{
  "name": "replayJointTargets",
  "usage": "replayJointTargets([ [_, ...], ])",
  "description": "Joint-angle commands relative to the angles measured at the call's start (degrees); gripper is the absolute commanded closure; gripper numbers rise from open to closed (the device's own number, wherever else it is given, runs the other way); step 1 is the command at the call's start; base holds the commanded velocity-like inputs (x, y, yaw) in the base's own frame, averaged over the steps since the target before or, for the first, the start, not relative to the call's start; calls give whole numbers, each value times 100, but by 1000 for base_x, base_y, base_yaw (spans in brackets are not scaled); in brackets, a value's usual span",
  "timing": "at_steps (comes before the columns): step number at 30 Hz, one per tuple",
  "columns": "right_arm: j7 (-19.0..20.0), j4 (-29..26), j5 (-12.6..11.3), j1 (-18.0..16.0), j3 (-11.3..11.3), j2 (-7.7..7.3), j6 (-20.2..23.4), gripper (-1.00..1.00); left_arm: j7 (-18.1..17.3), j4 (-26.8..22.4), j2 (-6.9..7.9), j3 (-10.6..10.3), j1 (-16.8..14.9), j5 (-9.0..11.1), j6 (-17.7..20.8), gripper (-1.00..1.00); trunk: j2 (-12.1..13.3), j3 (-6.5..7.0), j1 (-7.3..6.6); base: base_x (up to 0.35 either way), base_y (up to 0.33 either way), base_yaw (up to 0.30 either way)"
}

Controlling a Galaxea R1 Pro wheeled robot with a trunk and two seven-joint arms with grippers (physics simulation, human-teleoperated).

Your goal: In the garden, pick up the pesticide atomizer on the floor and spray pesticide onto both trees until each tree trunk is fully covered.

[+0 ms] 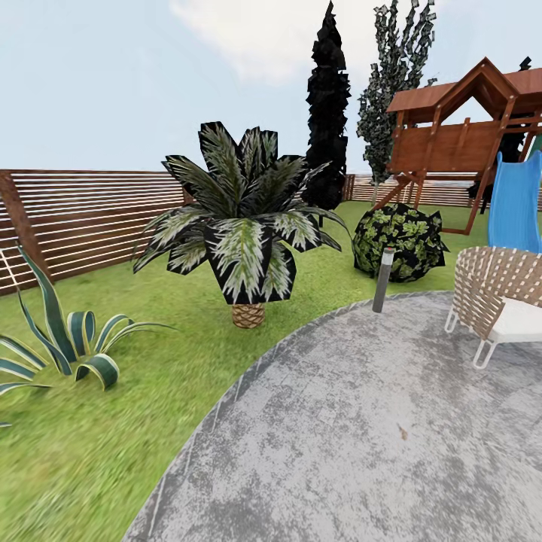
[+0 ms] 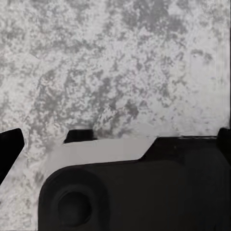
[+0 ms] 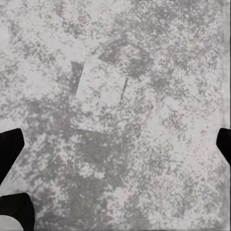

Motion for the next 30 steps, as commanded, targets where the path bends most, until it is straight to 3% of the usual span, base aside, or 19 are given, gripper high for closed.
replayJointTargets([
  [1, -306, -3, -1, -1, 29, 4, -7, -100, 4, -565, 12, 17, 4, 37, -73, -100, 0, -1, 0, 0, 0, 0],
  [3, -785, 0, 7, -1, 80, 65, -17, -100, 4, -1615, 46, 123, 4, 331, -151, -100, 0, -1, 0, 0, 0, 0],
  [6, -985, 3, 15, -2, 102, 225, -23, -100, -8, -2039, 53, 171, 4, 562, -198, -100, 0, -1, 0, 0, 0, 0],
  [11, -1102, 20, 19, -1, 108, 383, -26, -100, -11, -2027, 51, 205, 4, 696, -235, -100, 0, -1, 0, 0, 0, 0],
  [22, -1148, 32, 17, 1, 102, 422, -20, -100, -2, -2007, 51, 215, 4, 732, -252, -100, 0, -1, 0, 0, 0, 0],
  [23, -1150, 32, 16, 1, 101, 477, -19, -100, -2, -2003, 51, 221, 4, 733, -252, -100, 0, -1, 0, 0, 0, 0],
  [24, -1151, 37, 15, 2, 100, 640, -18, -100, -2, -1993, 53, 236, 4, 724, -253, -100, 0, -1, 0, 0, 0, 0],
  [30, -1152, 40, 16, 4, 100, 666, -18, -100, -2, -1969, 59, 238, 4, 717, -249, -100, 0, -1, 0, 0, 0, -30],
])
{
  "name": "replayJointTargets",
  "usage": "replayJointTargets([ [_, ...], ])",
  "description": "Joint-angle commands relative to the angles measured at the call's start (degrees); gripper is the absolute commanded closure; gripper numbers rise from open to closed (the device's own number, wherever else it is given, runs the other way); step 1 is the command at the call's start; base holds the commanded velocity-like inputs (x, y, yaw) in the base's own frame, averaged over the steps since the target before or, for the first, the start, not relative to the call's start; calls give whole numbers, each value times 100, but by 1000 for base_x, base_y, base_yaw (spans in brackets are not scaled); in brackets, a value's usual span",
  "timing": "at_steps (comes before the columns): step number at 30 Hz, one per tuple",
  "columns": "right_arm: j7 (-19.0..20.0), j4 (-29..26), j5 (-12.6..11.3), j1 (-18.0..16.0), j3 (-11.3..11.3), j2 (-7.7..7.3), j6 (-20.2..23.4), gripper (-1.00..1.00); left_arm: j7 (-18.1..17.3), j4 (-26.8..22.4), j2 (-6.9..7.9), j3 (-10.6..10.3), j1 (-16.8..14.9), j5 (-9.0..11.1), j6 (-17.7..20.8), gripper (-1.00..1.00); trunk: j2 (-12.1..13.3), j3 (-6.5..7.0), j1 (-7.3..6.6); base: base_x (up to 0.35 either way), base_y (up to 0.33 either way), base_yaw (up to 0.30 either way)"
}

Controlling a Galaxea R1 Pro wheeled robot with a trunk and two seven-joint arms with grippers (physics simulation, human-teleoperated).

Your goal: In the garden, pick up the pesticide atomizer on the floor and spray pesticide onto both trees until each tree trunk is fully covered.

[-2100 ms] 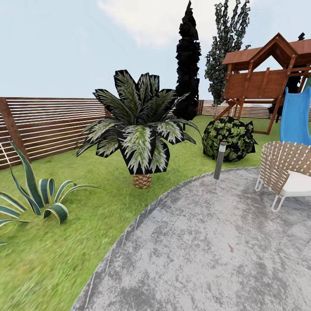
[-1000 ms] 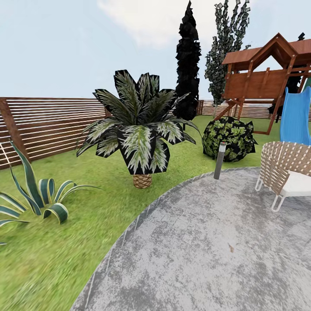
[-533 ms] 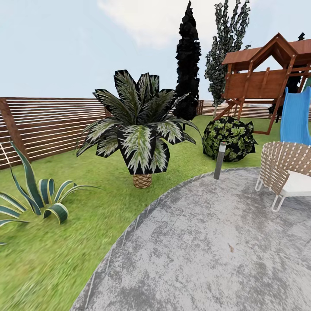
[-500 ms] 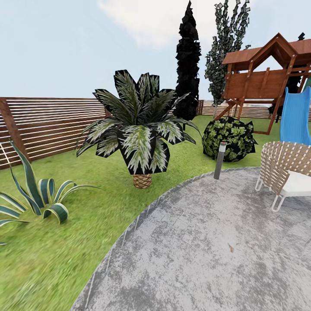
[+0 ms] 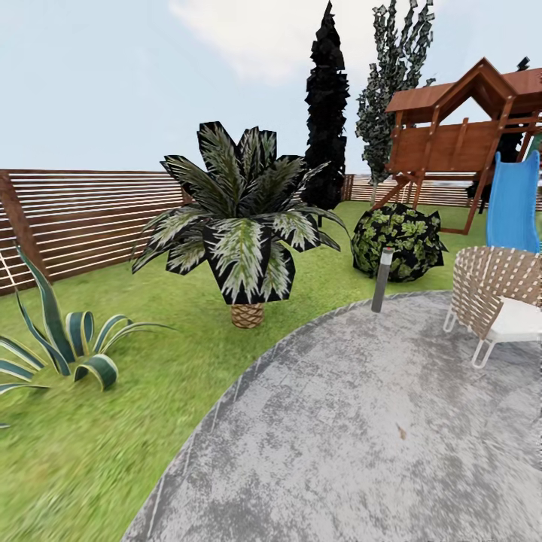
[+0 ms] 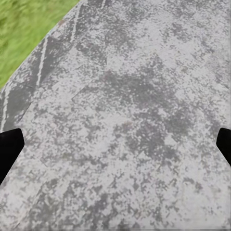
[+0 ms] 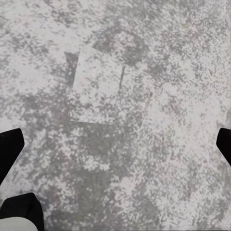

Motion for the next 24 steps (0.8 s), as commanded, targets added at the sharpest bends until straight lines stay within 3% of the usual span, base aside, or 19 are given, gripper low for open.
replayJointTargets([
  [1, 0, 0, 0, 1, 0, 1, 0, -100, 0, 6, 0, 0, 0, 0, 1, -100, 0, 0, 0, 0, 0, -142],
  [24, 9, 220, 0, -1, 17, 14, 0, -100, 0, 66, 1, 0, 0, -4, -3, -100, 0, 0, 0, 0, 0, -280],
])
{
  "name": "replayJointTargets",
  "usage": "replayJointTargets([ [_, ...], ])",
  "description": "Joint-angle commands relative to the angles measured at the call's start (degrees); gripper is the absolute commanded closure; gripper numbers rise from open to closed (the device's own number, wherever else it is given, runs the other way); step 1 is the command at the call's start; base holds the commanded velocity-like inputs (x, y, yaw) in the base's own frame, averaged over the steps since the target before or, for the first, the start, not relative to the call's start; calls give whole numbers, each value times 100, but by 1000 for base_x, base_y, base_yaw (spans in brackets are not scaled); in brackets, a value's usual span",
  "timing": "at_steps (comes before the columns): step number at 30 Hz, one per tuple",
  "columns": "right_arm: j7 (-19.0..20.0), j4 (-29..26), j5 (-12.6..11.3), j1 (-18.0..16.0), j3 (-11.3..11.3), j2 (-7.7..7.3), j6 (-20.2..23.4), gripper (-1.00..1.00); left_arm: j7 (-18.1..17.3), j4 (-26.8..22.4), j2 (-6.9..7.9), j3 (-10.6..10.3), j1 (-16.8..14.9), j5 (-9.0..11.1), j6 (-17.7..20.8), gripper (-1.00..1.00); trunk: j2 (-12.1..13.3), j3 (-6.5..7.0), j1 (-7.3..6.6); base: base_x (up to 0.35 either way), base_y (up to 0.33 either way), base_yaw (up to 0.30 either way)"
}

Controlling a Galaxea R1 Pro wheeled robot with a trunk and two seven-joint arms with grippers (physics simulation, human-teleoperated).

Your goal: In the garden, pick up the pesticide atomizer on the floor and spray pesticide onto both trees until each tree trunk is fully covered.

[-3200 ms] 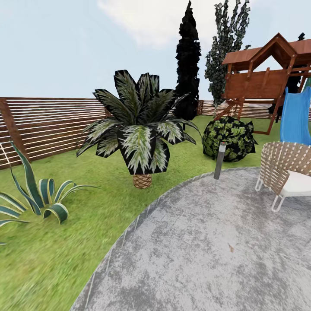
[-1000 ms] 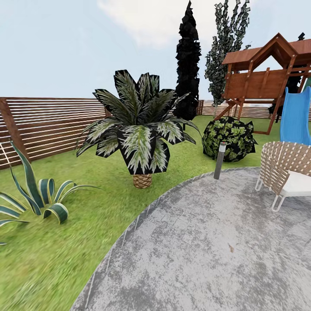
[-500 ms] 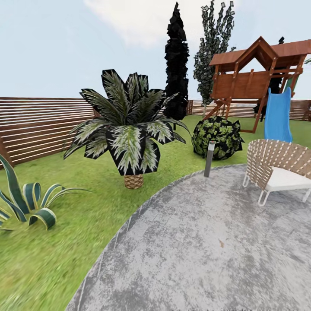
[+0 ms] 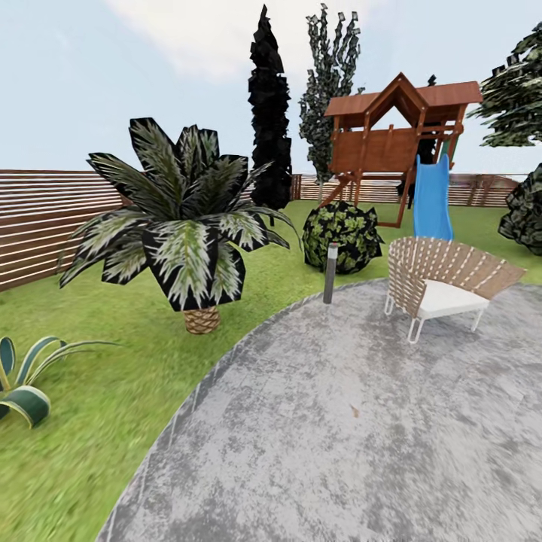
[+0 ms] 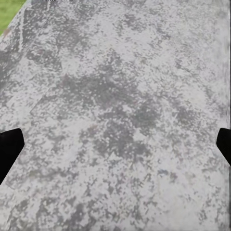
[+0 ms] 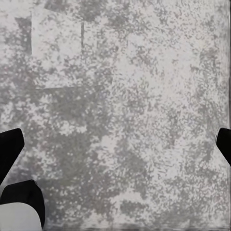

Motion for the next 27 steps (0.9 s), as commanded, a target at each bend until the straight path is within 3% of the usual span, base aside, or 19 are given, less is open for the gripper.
replayJointTargets([
  [1, 0, 0, 0, 2, 0, 0, 0, -100, 0, 0, 0, 0, 0, 1, 1, -100, 0, 0, 0, 0, 0, -298],
  [6, 0, 0, 5, 2, -3, -3, -10, -100, 0, 0, 0, 0, 0, -1, 0, -100, 0, 0, 0, 0, 0, -154],
  [27, -9, -26, 0, 2, -13, 0, -237, -100, 0, 8, 0, 0, 0, -7, 0, -100, 0, -21, 0, 0, -15, -6],
])
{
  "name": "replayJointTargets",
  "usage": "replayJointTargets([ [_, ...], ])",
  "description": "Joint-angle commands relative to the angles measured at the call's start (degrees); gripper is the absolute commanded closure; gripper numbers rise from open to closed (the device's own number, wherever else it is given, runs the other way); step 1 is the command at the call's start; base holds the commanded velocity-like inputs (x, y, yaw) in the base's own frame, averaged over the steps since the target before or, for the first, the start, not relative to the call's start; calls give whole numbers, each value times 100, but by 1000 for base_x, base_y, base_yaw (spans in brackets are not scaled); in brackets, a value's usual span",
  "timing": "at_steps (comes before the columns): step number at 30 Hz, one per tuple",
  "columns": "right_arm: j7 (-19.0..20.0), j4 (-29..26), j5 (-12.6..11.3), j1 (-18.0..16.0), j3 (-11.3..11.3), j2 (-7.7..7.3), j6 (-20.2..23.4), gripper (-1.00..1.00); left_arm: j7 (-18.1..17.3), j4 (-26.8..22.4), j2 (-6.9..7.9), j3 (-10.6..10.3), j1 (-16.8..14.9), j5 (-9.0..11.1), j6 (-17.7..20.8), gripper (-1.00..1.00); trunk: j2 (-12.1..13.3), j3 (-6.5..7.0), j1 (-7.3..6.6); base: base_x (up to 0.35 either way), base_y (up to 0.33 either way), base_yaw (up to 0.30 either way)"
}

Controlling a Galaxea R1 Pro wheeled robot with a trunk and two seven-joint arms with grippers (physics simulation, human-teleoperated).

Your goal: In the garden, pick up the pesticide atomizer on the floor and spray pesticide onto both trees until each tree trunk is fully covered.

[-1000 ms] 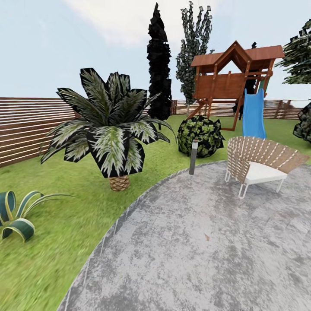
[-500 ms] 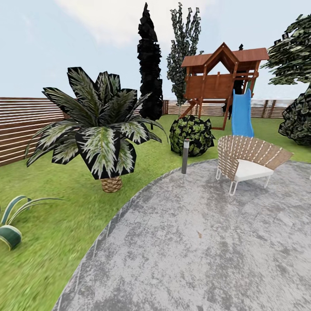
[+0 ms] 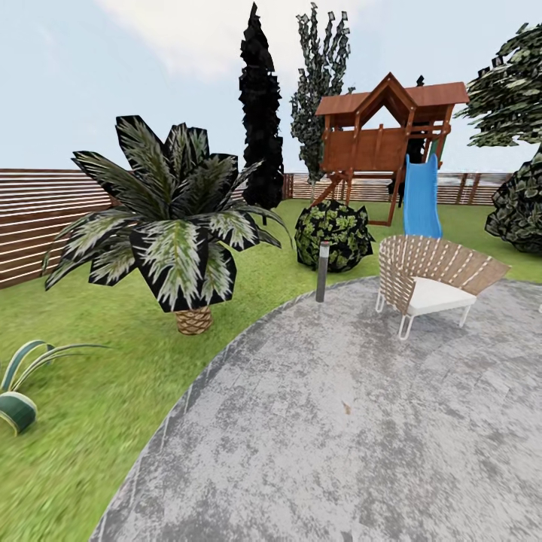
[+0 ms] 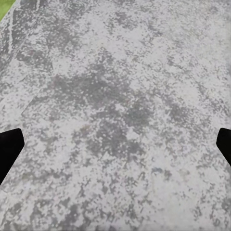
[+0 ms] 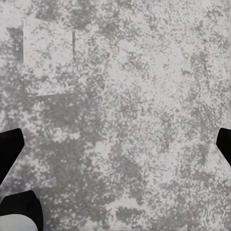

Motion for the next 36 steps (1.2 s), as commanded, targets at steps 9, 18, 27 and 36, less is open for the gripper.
replayJointTargets([
  [9, 0, 8, 0, -3, 3, 0, -1, -100, 1, 0, 0, 0, 0, 0, 0, -100, 0, -2, 0, 0, 0, -180],
  [18, 6, 9, 0, -2, 3, 0, 4, -100, 2, 0, 0, 0, 0, 0, 4, -100, 0, -3, 0, 0, 0, -296],
  [27, 15, 15, 0, -3, 4, 25, 8, -100, 4, -4, 7, 0, 0, 0, 7, -100, 0, -3, 0, 0, 0, -300],
  [36, 17, 31, 0, -4, 4, 101, 8, -100, 8, -2, 68, 4, 0, 0, 9, -100, 0, -3, 0, 0, 0, -300],
])
